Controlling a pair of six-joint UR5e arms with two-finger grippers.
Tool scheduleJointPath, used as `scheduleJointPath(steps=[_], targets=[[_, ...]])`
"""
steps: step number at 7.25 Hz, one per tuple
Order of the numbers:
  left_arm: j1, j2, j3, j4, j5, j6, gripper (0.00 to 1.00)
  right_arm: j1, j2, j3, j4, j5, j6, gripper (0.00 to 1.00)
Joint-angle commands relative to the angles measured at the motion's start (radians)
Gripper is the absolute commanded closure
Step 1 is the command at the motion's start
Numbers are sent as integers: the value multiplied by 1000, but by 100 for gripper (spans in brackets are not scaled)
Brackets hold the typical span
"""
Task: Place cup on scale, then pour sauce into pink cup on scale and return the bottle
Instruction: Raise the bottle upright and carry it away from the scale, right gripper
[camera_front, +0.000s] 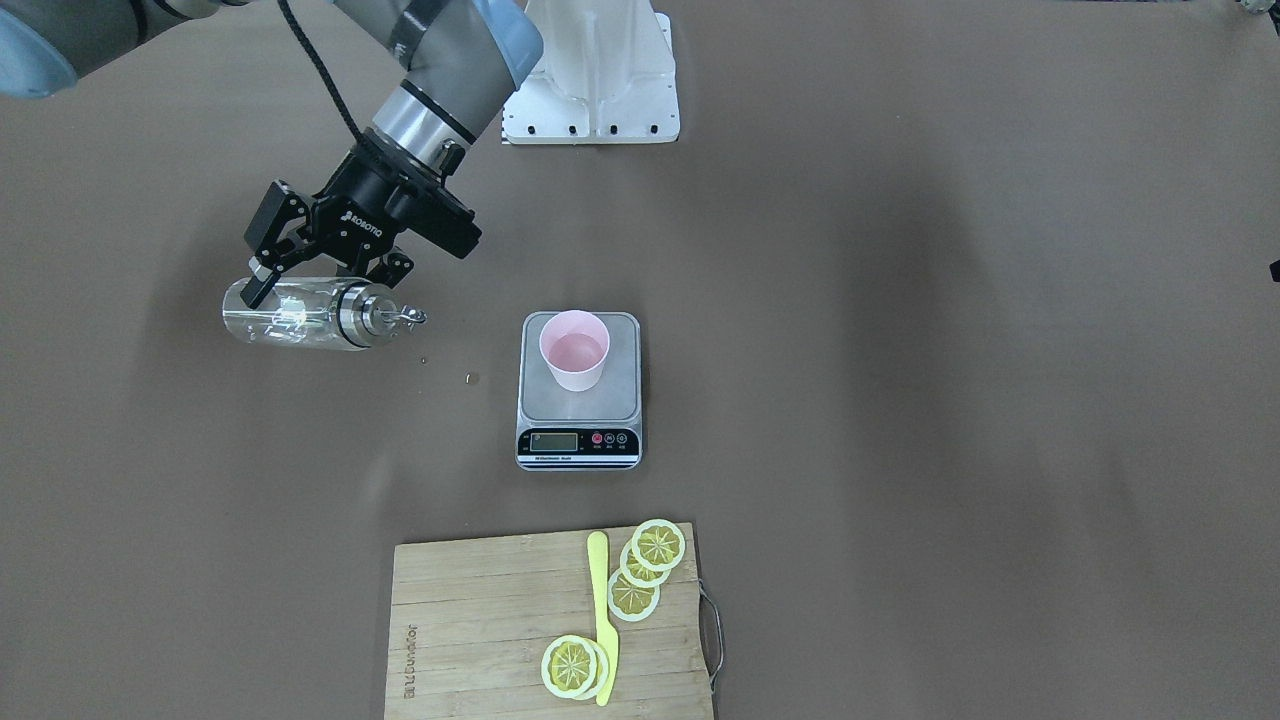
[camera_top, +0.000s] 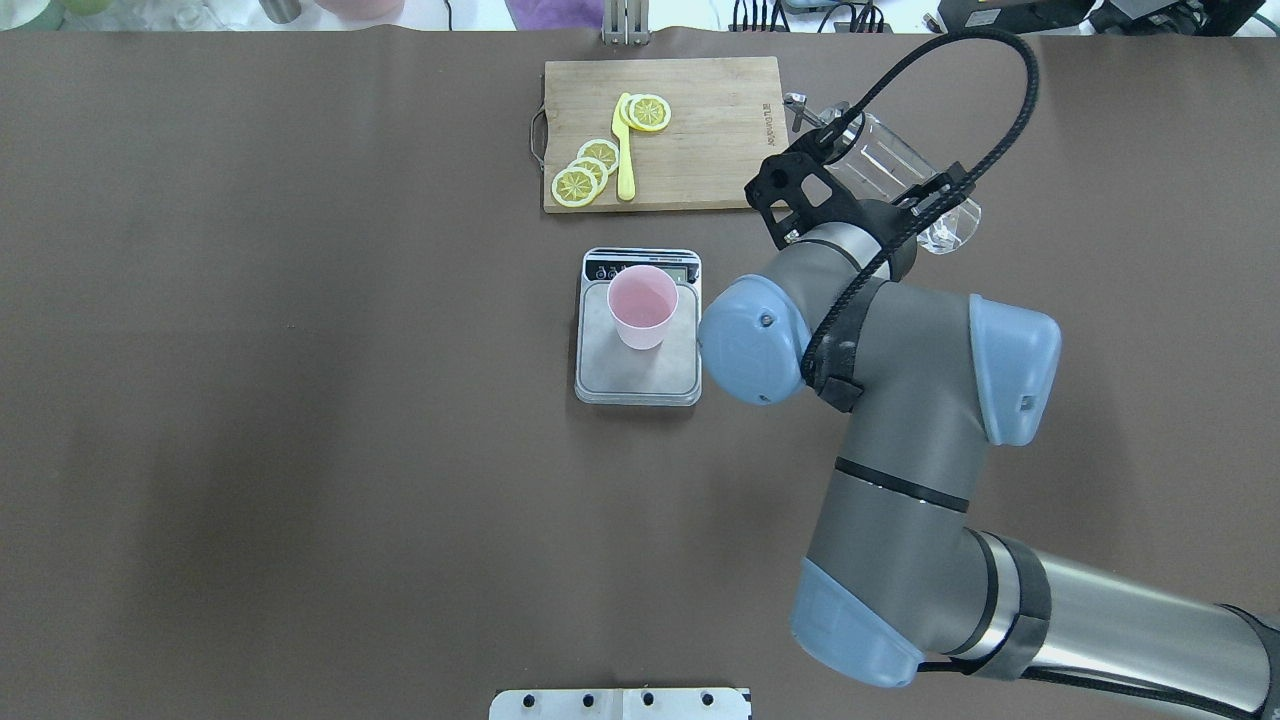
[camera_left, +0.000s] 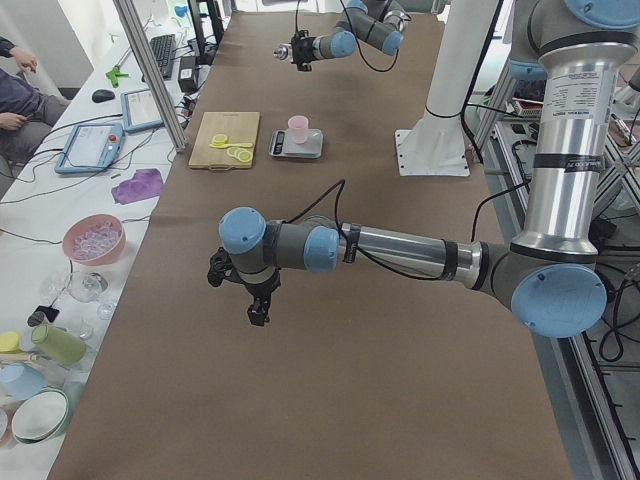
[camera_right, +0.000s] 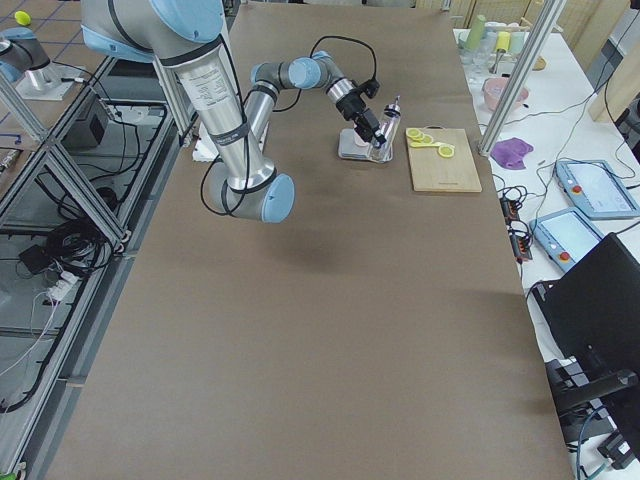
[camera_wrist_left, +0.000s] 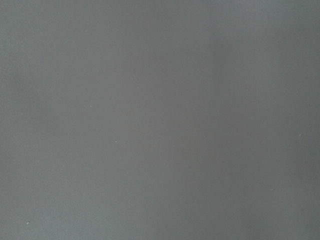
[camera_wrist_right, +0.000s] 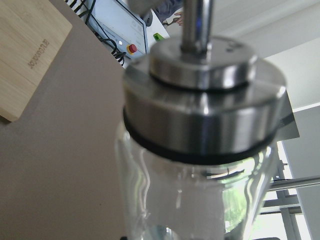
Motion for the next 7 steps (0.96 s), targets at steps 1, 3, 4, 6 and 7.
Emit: scheduleJointPath(steps=[1, 3, 4, 6, 7], targets=[[0, 1, 0, 0, 1, 0, 1, 41, -66, 75, 191, 113, -26, 100], [2, 17, -1, -3, 1, 3, 1, 96, -73, 81, 296, 234, -24, 100], [2, 21, -3, -2, 1, 3, 1, 116, -108, 81, 387, 268, -14, 100], [2, 19, -1, -2, 1, 3, 1, 171, -242, 75, 658, 352, -15, 100], [2, 19, -1, -2, 1, 3, 1, 184, -329, 72, 816, 381, -15, 100]])
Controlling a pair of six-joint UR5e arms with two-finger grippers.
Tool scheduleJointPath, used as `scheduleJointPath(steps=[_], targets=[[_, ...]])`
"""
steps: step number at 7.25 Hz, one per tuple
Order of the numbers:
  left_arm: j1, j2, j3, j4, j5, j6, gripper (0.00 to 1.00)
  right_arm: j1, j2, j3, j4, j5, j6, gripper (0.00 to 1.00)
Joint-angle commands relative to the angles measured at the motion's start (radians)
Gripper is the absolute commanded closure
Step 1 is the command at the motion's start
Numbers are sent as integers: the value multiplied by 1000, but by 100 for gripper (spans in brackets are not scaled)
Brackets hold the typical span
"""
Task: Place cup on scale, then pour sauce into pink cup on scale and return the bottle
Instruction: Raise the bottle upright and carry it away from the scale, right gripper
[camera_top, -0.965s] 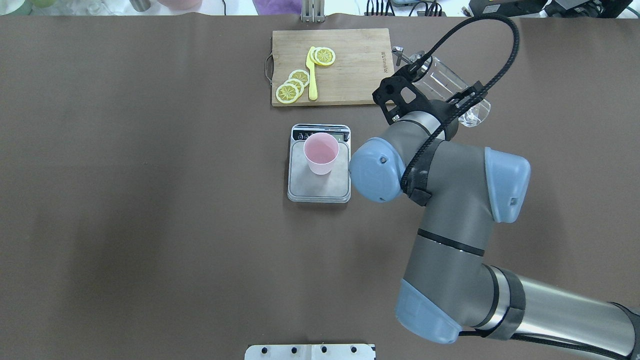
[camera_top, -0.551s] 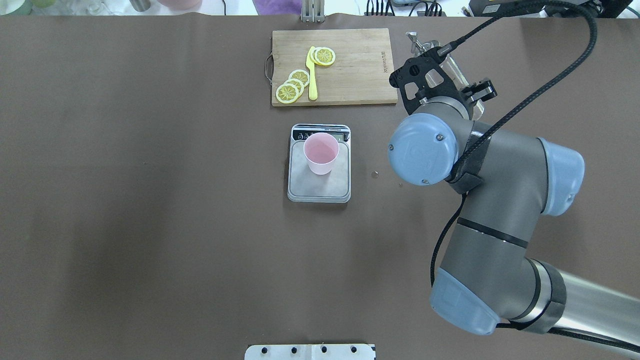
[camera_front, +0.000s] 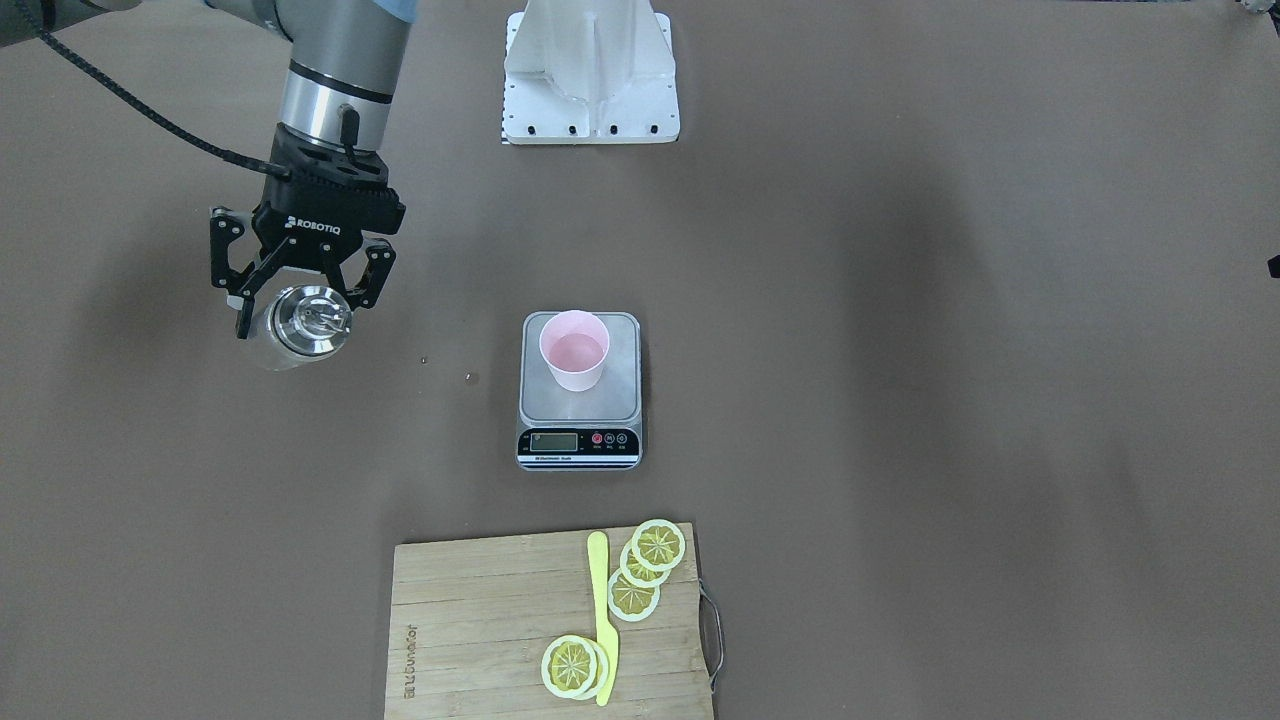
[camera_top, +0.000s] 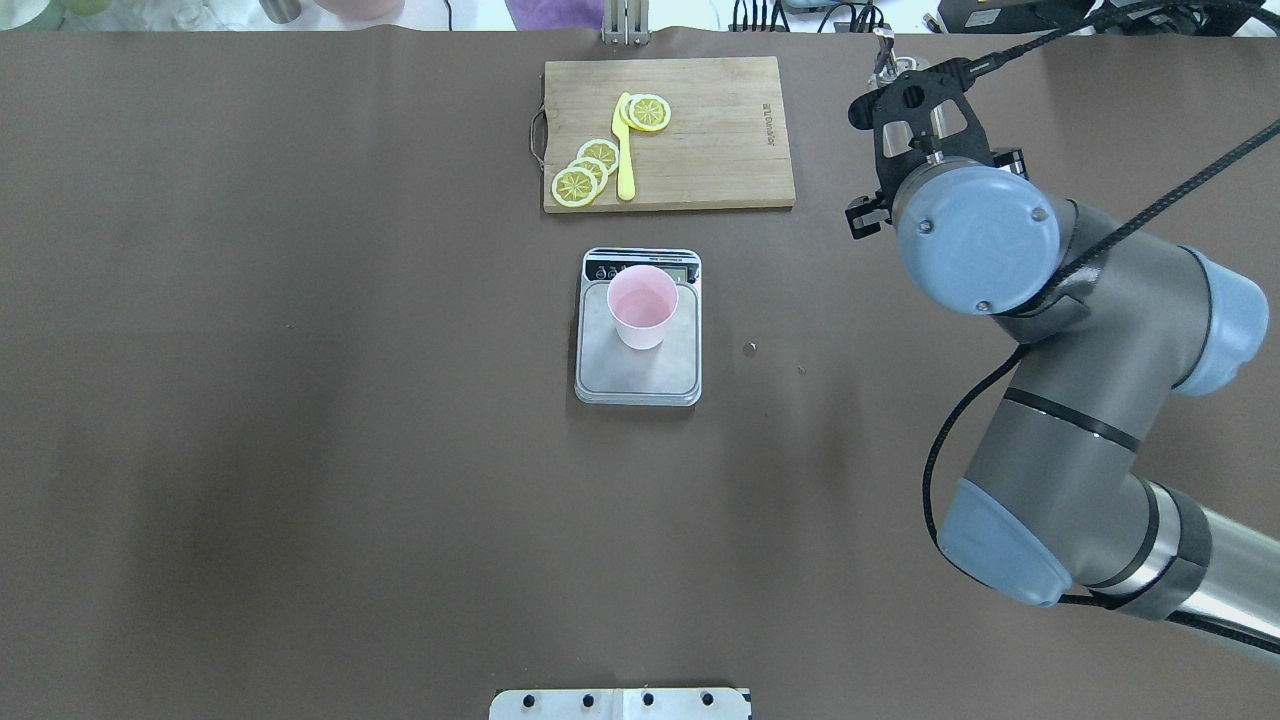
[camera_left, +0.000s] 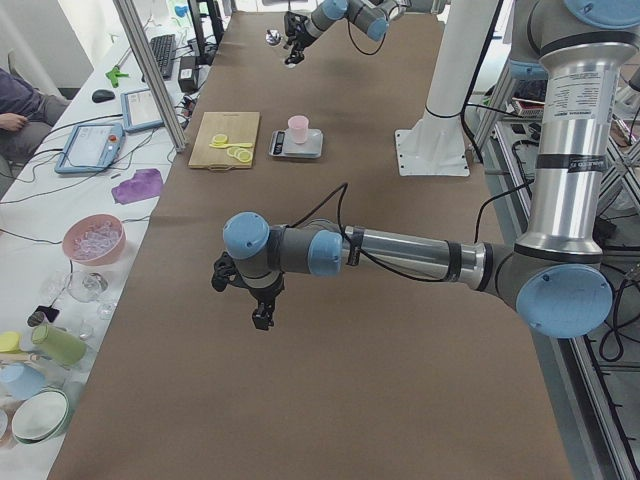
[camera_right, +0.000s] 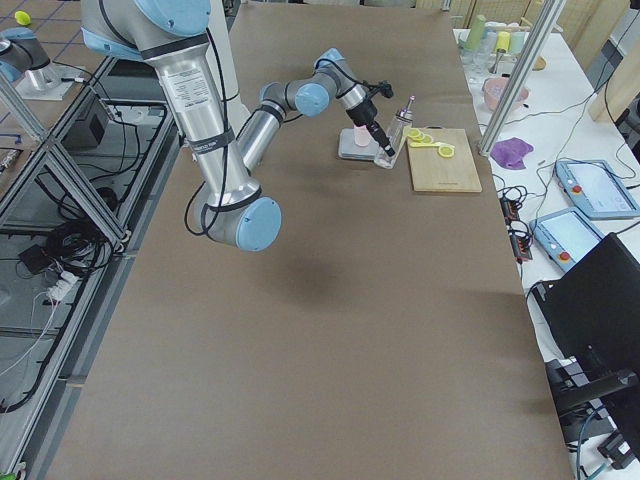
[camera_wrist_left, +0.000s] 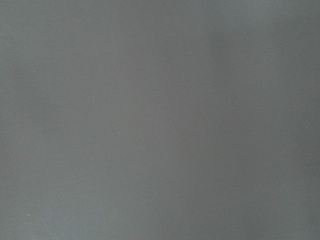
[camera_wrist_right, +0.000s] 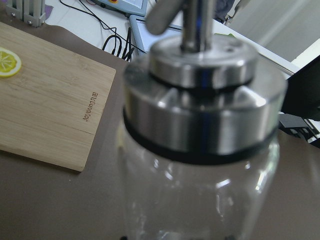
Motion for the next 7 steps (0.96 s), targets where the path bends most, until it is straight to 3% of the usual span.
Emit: scheduleJointPath(steps=[1, 3, 5, 7], targets=[[0, 0, 0, 0, 1, 0, 1, 22, -159, -17, 309, 44, 9, 100], [0, 0, 0, 0, 1, 2, 1, 22, -219, -126, 548, 42, 63, 100], [0, 0, -1, -2, 0, 2, 1, 25, -255, -321, 904, 38, 69, 100], [0, -1, -1, -2, 0, 3, 1, 45, -256, -443, 1073, 35, 69, 100]])
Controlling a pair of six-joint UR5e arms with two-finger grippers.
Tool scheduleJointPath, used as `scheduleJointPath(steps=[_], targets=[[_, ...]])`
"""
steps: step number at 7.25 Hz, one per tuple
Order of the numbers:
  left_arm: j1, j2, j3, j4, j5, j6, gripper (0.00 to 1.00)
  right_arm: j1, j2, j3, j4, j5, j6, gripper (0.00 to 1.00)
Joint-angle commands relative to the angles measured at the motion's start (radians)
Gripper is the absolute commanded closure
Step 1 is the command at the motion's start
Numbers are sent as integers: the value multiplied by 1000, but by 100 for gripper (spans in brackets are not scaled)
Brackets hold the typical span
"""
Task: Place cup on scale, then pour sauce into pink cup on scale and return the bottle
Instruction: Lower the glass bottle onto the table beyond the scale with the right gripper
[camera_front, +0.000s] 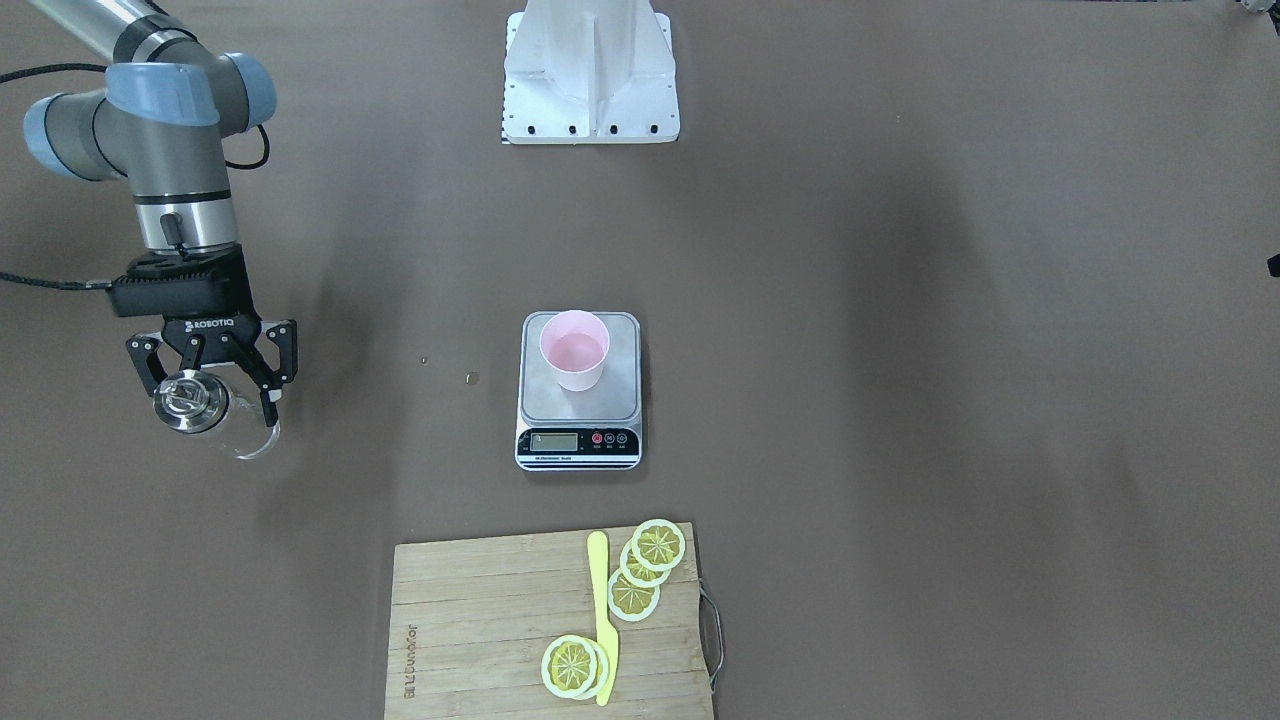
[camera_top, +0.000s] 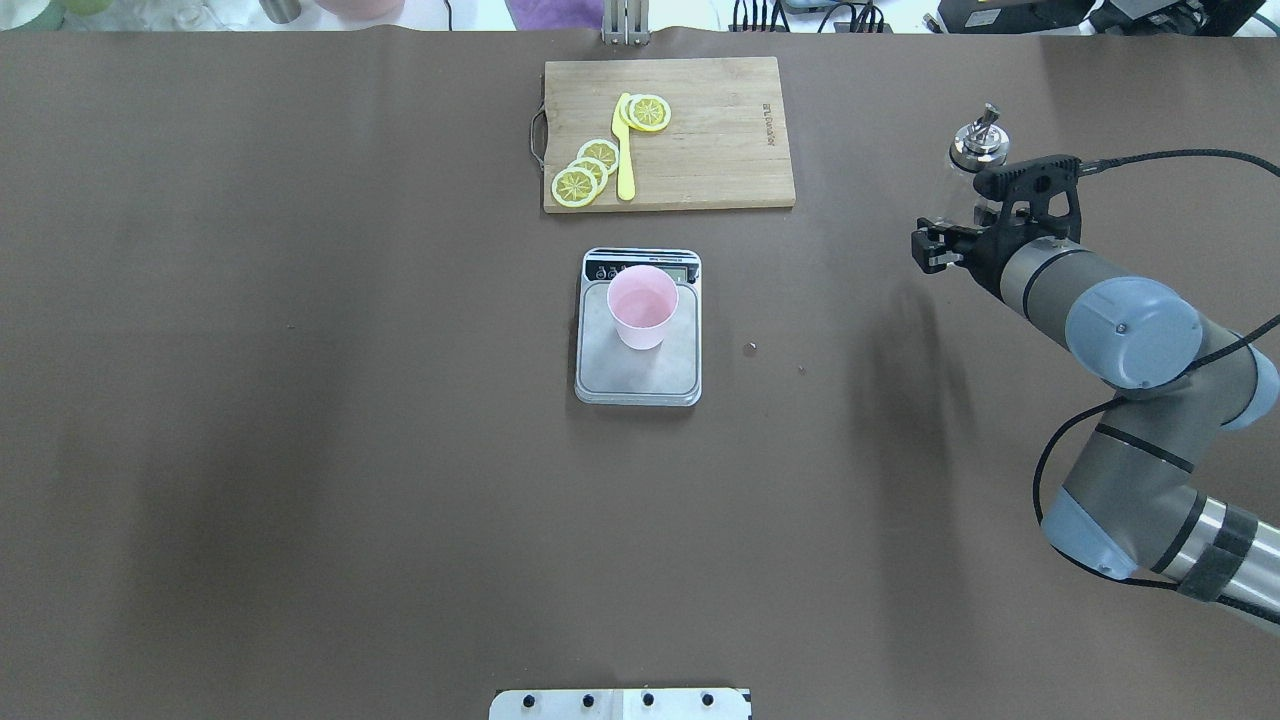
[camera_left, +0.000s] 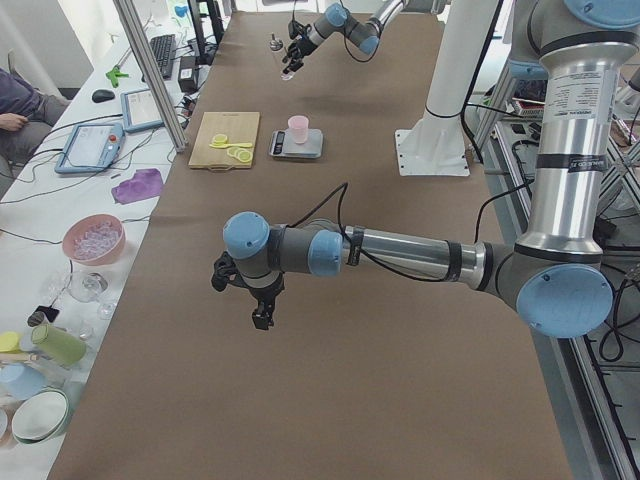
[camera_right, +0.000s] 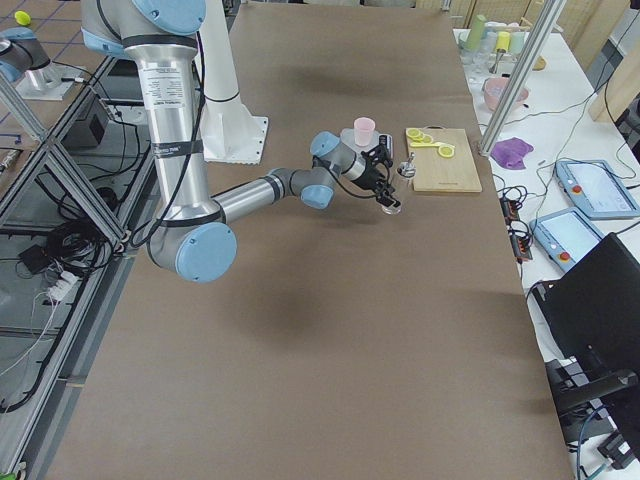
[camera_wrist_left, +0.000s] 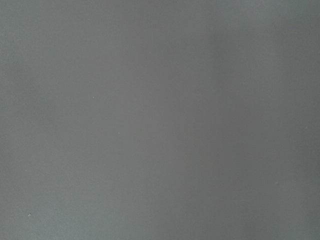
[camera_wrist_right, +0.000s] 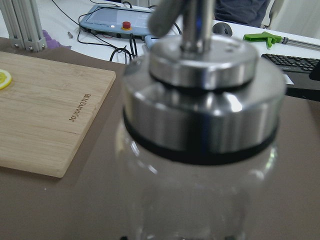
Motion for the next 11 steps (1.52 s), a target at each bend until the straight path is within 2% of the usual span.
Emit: scheduleJointPath(steps=[1, 2, 6, 11], targets=[[2, -1, 0, 0, 0, 1, 1, 13, -5, -125, 190, -21, 1, 100], [2, -1, 0, 0, 0, 3, 1, 13, -6, -168, 265, -24, 2, 100], [2, 0, -2, -18, 0, 3, 1, 13, -89, -181, 358, -67, 33, 100], [2, -1, -2, -29, 0, 0, 1, 10, -91, -218, 358, -122, 74, 100]])
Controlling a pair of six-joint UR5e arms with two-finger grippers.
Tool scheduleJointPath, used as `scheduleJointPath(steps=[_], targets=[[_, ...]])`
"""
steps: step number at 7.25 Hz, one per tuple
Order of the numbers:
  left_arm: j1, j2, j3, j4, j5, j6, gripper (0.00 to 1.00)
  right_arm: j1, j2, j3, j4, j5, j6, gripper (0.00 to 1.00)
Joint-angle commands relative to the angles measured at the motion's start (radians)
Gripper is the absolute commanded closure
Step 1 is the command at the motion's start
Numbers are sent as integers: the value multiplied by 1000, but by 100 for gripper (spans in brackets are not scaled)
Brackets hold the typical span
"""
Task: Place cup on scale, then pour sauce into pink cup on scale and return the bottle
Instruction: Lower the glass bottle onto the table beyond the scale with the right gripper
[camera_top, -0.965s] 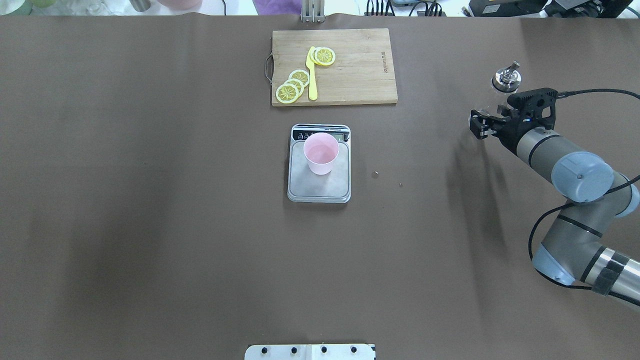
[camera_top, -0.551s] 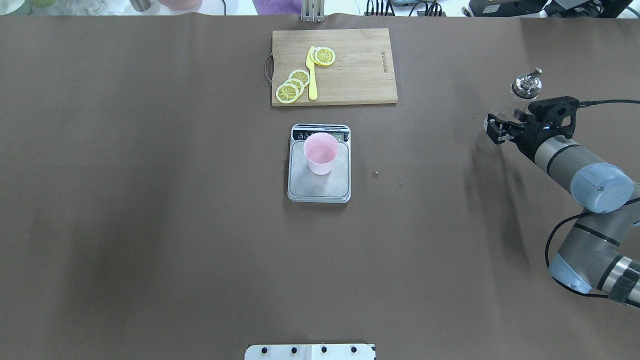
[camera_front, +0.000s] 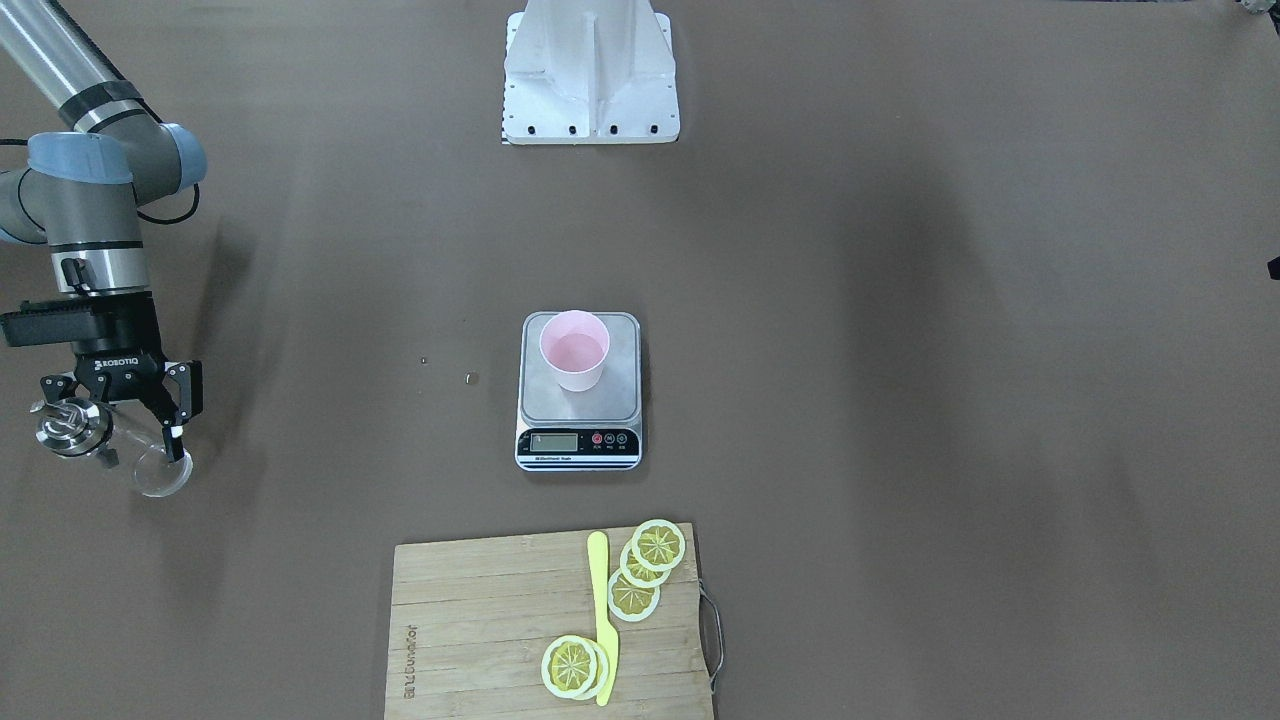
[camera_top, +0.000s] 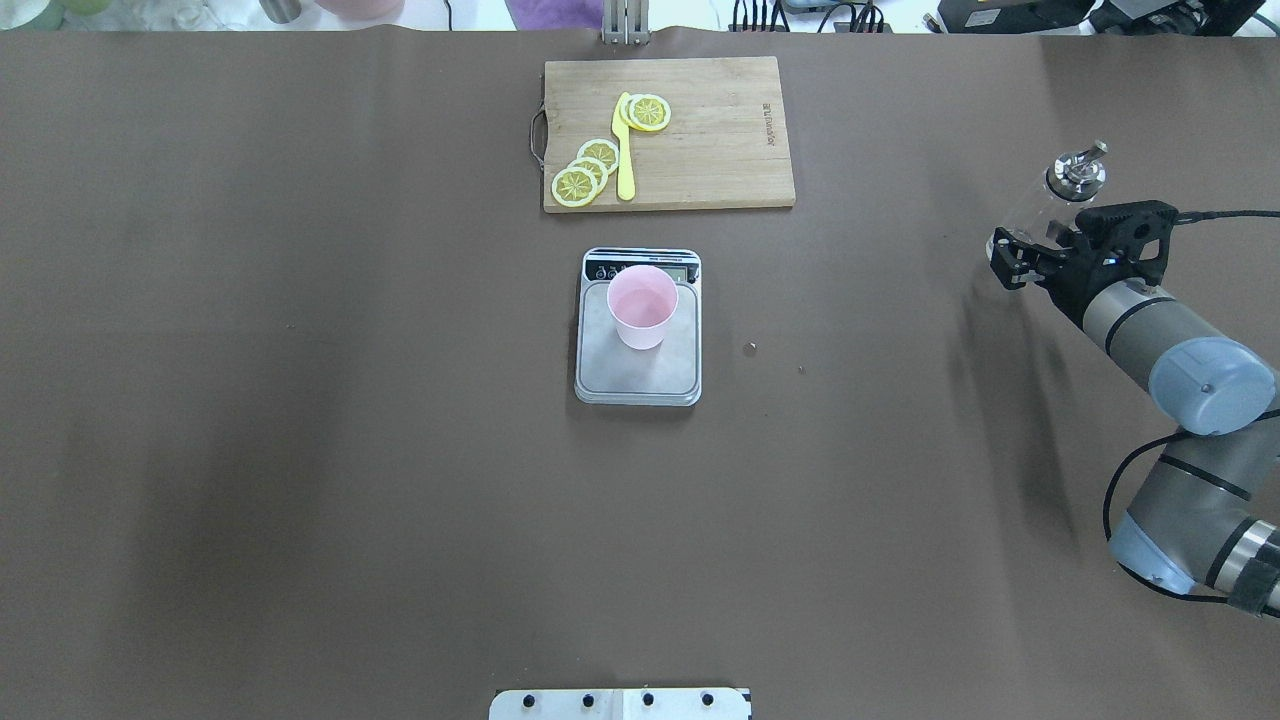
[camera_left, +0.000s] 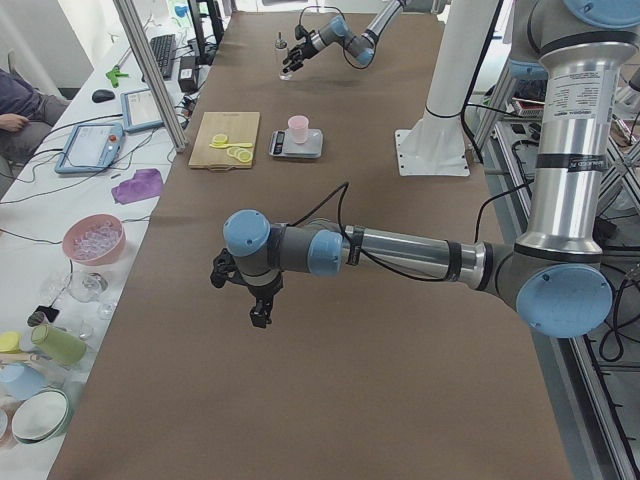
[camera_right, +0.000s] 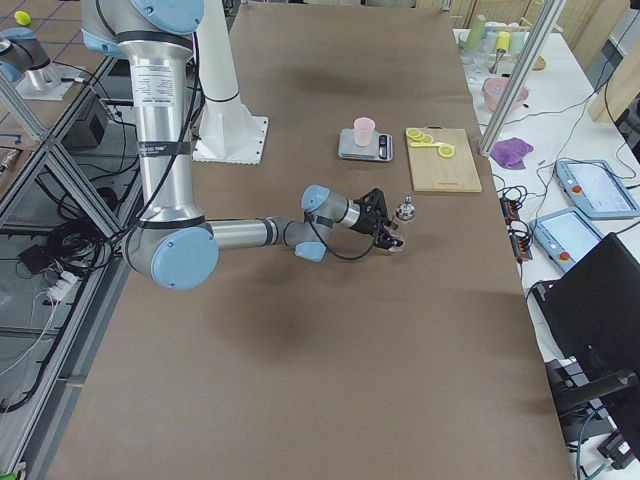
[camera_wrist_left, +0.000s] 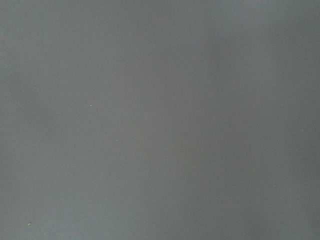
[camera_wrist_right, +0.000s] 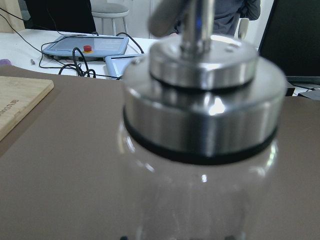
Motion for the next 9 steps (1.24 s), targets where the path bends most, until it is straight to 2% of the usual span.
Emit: scheduleJointPath(steps=[1, 9], targets=[[0, 0, -1, 0, 0, 0, 1, -1, 0, -16, 0, -9, 15, 100], [0, -2, 0, -11, 0, -3, 1, -10, 1, -44, 0, -9, 18, 100]])
